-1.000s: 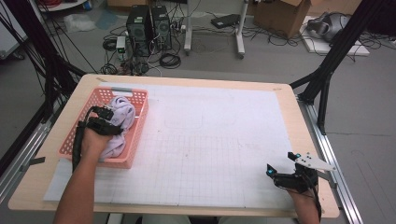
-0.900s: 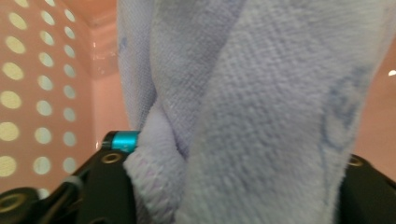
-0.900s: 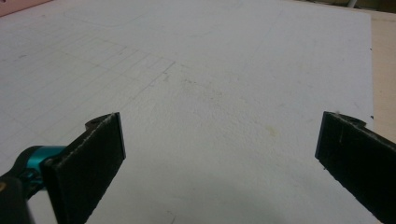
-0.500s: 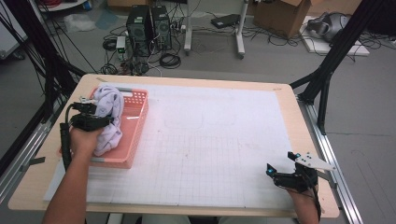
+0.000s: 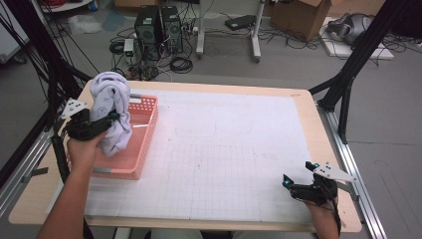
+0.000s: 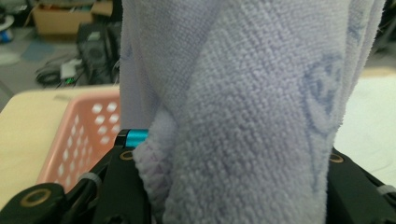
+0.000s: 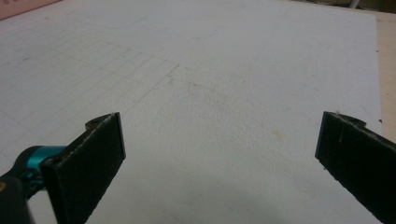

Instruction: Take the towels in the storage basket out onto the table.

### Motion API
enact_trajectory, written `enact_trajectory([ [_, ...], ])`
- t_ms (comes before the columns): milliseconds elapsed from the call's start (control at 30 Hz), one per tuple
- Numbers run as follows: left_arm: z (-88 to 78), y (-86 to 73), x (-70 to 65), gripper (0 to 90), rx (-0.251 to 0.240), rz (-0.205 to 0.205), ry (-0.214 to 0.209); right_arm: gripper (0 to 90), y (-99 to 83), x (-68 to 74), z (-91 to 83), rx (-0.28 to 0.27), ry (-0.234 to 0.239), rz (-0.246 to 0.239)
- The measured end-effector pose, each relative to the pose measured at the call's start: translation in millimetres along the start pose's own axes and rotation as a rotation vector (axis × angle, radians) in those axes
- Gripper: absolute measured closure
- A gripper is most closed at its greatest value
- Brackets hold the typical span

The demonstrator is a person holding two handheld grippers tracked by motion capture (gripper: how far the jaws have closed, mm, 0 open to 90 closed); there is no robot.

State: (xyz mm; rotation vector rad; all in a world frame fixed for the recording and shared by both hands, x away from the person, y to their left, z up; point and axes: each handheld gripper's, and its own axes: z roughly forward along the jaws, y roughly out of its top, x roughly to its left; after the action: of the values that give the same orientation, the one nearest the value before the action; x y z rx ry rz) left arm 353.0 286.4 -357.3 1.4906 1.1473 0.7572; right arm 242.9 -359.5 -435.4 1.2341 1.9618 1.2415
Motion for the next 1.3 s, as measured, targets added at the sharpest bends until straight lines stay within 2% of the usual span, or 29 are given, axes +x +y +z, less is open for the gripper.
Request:
enact_trajectory([
  [133, -2.9, 1.9, -1.7, 54.0, -0.037, 0.009, -0.032, 0.2, 0.0, 0.0, -1.1, -0.005, 0.002, -0.001],
  [200, -3.6, 3.0, -2.4, 54.0, -0.049, -0.005, -0.039, 0.2, 0.3, 0.3, -1.6, -0.01, 0.005, 0.0],
  [267, -4.0, 5.0, -3.8, 53.9, -0.059, 0.002, -0.034, 0.2, 0.8, 1.1, -1.8, -0.016, 0.011, 0.005],
  [533, -1.5, 16.6, -11.7, 54.1, -0.126, -0.015, -0.089, 0.2, 4.3, 3.9, 1.4, -0.026, 0.028, -0.008],
  [633, 2.2, 17.9, -16.1, 54.1, -0.128, -0.012, -0.116, 0.2, 4.0, 2.7, 2.2, -0.027, 0.037, -0.008],
  [733, 3.3, 18.1, -18.7, 54.0, -0.119, -0.015, -0.117, 0.2, 3.9, 2.0, 2.0, -0.026, 0.033, -0.003],
  [767, 3.6, 18.8, -21.5, 54.0, -0.126, -0.018, -0.139, 0.2, 4.5, 2.2, 2.5, -0.025, 0.034, -0.003],
  [800, 3.6, 18.8, -21.5, 54.0, -0.126, -0.018, -0.139, 0.2, 4.8, 2.4, 3.0, -0.026, 0.036, -0.004],
  [867, 2.8, 22.8, -27.8, 54.0, -0.139, 0.0, -0.164, 0.2, 5.1, 2.8, 2.9, -0.023, 0.037, -0.005],
  [1033, 3.9, 28.9, -38.0, 54.0, -0.159, 0.01, -0.196, 0.2, 5.3, 2.2, 3.4, -0.025, 0.039, -0.008],
  [1133, 4.9, 32.3, -48.9, 54.1, -0.172, 0.022, -0.242, 0.3, 5.4, 2.1, 3.3, -0.026, 0.038, -0.008],
  [1167, 5.2, 33.9, -57.0, 54.1, -0.185, 0.018, -0.276, 0.2, 5.5, 2.8, 3.0, -0.026, 0.039, -0.008],
  [1200, 5.2, 33.9, -57.0, 54.1, -0.185, 0.018, -0.276, 0.2, 5.5, 2.8, 3.1, -0.026, 0.039, -0.013],
  [1233, 5.2, 35.0, -61.0, 54.1, -0.188, 0.024, -0.289, 0.2, 5.5, 3.5, 3.0, -0.023, 0.041, -0.01],
  [1267, 5.9, 37.6, -69.2, 54.1, -0.198, 0.025, -0.321, 0.2, 5.5, 3.9, 3.1, -0.022, 0.042, -0.008],
  [1300, 5.9, 37.6, -69.2, 54.1, -0.198, 0.025, -0.321, 0.2, 5.5, 3.9, 3.1, -0.022, 0.042, -0.008],
])
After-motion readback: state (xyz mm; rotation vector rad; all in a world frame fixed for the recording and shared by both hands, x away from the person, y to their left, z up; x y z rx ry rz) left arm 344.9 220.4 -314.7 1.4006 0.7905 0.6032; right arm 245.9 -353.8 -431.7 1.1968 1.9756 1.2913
